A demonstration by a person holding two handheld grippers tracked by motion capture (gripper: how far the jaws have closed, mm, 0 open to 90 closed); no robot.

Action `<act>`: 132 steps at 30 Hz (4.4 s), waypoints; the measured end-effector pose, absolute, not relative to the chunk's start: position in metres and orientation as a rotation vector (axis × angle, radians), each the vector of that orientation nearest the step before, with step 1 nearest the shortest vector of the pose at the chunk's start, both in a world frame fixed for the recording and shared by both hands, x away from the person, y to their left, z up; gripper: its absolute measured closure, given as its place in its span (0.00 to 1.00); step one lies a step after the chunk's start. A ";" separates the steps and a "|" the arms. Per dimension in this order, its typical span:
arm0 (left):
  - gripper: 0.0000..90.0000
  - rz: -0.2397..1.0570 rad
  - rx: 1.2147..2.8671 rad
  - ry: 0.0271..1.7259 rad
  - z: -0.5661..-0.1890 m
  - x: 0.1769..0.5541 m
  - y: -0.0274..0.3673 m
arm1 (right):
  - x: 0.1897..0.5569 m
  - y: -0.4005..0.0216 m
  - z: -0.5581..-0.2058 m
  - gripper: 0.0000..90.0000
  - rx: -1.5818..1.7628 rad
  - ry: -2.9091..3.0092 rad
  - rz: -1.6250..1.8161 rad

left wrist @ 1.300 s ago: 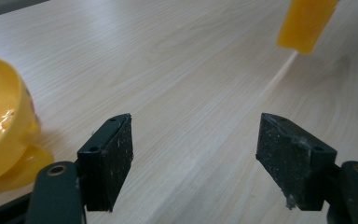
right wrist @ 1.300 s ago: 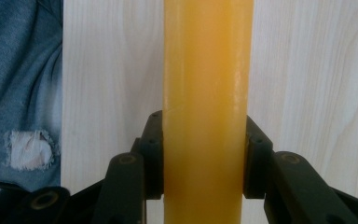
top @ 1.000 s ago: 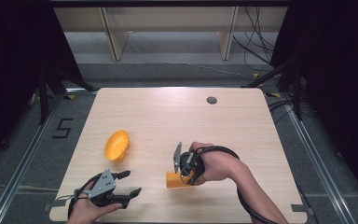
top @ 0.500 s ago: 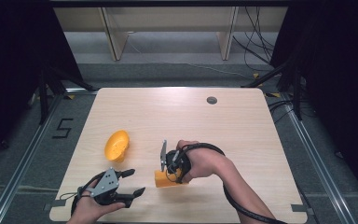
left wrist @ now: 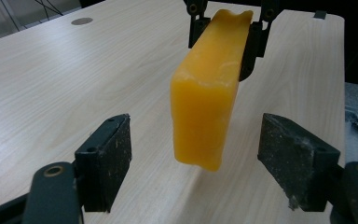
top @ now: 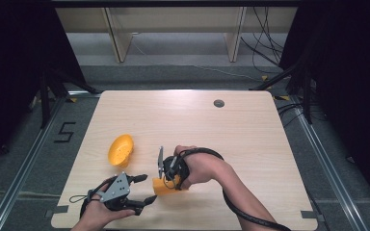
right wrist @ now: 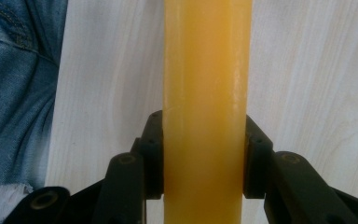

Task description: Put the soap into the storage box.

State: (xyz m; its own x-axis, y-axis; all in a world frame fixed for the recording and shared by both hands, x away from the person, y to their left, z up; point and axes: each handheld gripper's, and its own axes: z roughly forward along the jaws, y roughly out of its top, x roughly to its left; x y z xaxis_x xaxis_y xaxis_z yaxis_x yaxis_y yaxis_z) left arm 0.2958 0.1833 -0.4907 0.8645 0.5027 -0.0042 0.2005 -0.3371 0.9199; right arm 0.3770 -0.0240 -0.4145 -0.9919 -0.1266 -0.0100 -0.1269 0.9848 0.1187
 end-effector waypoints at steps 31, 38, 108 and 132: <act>0.60 0.281 1.946 0.412 -0.495 0.301 0.178 | 0.367 0.001 -0.419 0.69 -0.376 3.119 0.288; 0.67 0.297 1.960 0.354 -0.491 0.299 0.180 | 0.366 0.000 -0.416 0.67 -0.401 3.107 0.297; 0.67 0.889 1.470 1.283 -0.462 0.343 0.241 | 0.297 -0.250 -0.446 0.49 1.103 2.442 0.915; 0.67 0.882 1.485 1.328 -0.479 0.365 0.234 | 0.296 -0.248 -0.449 0.49 1.128 2.451 0.915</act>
